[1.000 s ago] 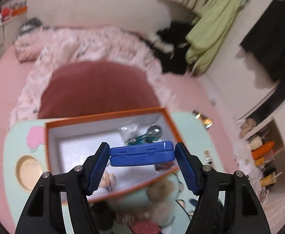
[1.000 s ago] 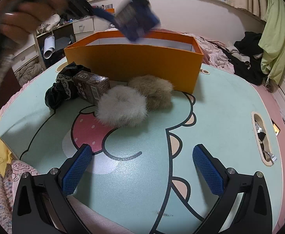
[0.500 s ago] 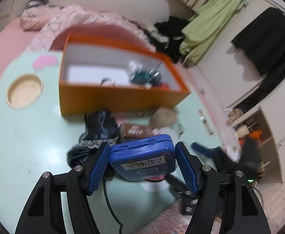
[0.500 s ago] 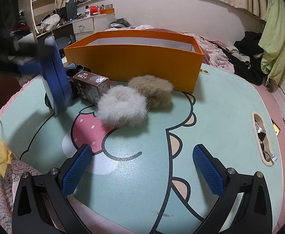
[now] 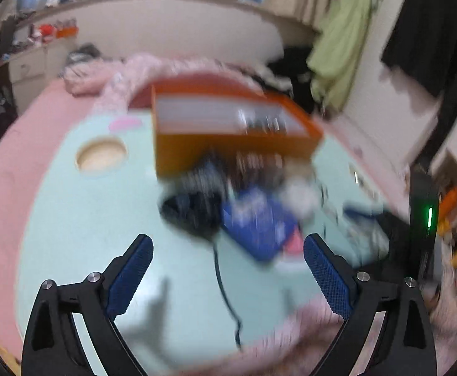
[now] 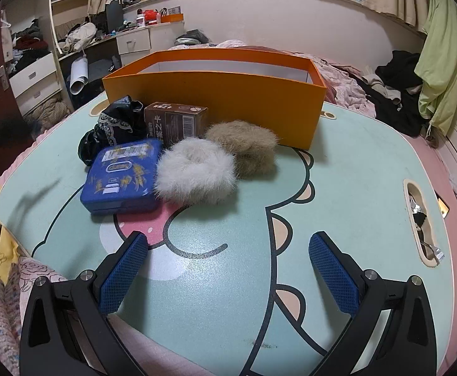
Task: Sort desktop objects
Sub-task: 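Carry the blue tin out and set it in front of the carton, then reach into the orange box and grasp the keychain figure with the right gripper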
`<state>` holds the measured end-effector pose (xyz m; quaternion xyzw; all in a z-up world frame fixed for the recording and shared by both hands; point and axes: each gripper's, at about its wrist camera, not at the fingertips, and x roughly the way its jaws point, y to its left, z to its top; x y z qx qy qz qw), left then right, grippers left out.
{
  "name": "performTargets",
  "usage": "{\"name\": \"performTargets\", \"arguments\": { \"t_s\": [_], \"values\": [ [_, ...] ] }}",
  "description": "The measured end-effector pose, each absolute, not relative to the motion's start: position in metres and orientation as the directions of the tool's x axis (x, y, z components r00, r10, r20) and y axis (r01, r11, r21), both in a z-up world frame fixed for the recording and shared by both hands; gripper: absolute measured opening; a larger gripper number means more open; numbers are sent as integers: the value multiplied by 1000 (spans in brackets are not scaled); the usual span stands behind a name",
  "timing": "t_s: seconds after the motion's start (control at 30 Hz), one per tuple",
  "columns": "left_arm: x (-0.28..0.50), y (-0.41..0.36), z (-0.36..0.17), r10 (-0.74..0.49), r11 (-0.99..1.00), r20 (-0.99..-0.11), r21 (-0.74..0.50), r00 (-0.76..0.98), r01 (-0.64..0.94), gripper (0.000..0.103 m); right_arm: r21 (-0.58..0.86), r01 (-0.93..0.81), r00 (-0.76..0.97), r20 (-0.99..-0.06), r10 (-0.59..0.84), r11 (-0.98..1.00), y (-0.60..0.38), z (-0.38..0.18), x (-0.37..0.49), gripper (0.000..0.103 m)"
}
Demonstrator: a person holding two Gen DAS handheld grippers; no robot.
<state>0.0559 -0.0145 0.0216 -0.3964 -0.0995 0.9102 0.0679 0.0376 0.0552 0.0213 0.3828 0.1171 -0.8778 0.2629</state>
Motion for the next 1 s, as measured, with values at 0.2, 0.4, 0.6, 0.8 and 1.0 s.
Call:
{"name": "performTargets", "arguments": {
  "t_s": [0.2, 0.4, 0.6, 0.8, 1.0],
  "values": [
    [36, 13, -12, 39, -999, -779, -11, -626, -50, 103, -8, 551, -570, -734, -369, -835, 55, 21, 38, 103],
    [36, -2, -10, 32, -999, -772, -18, -635, -28, 103, -10, 551, -570, -735, -368, -834, 53, 20, 37, 103],
    [38, -4, -9, 30, -1000, -769, -17, -638, -27, 103, -10, 551, -571, -734, -368, -835, 53, 19, 37, 103],
    [42, 12, -13, 28, -1000, -768, -14, -640, -27, 103, -10, 550, -571, -734, -368, -835, 53, 19, 37, 103],
    [42, 12, -13, 28, -1000, -768, -14, -640, -27, 103, -10, 550, -572, -734, -367, -835, 54, 20, 37, 103]
  ]
}}
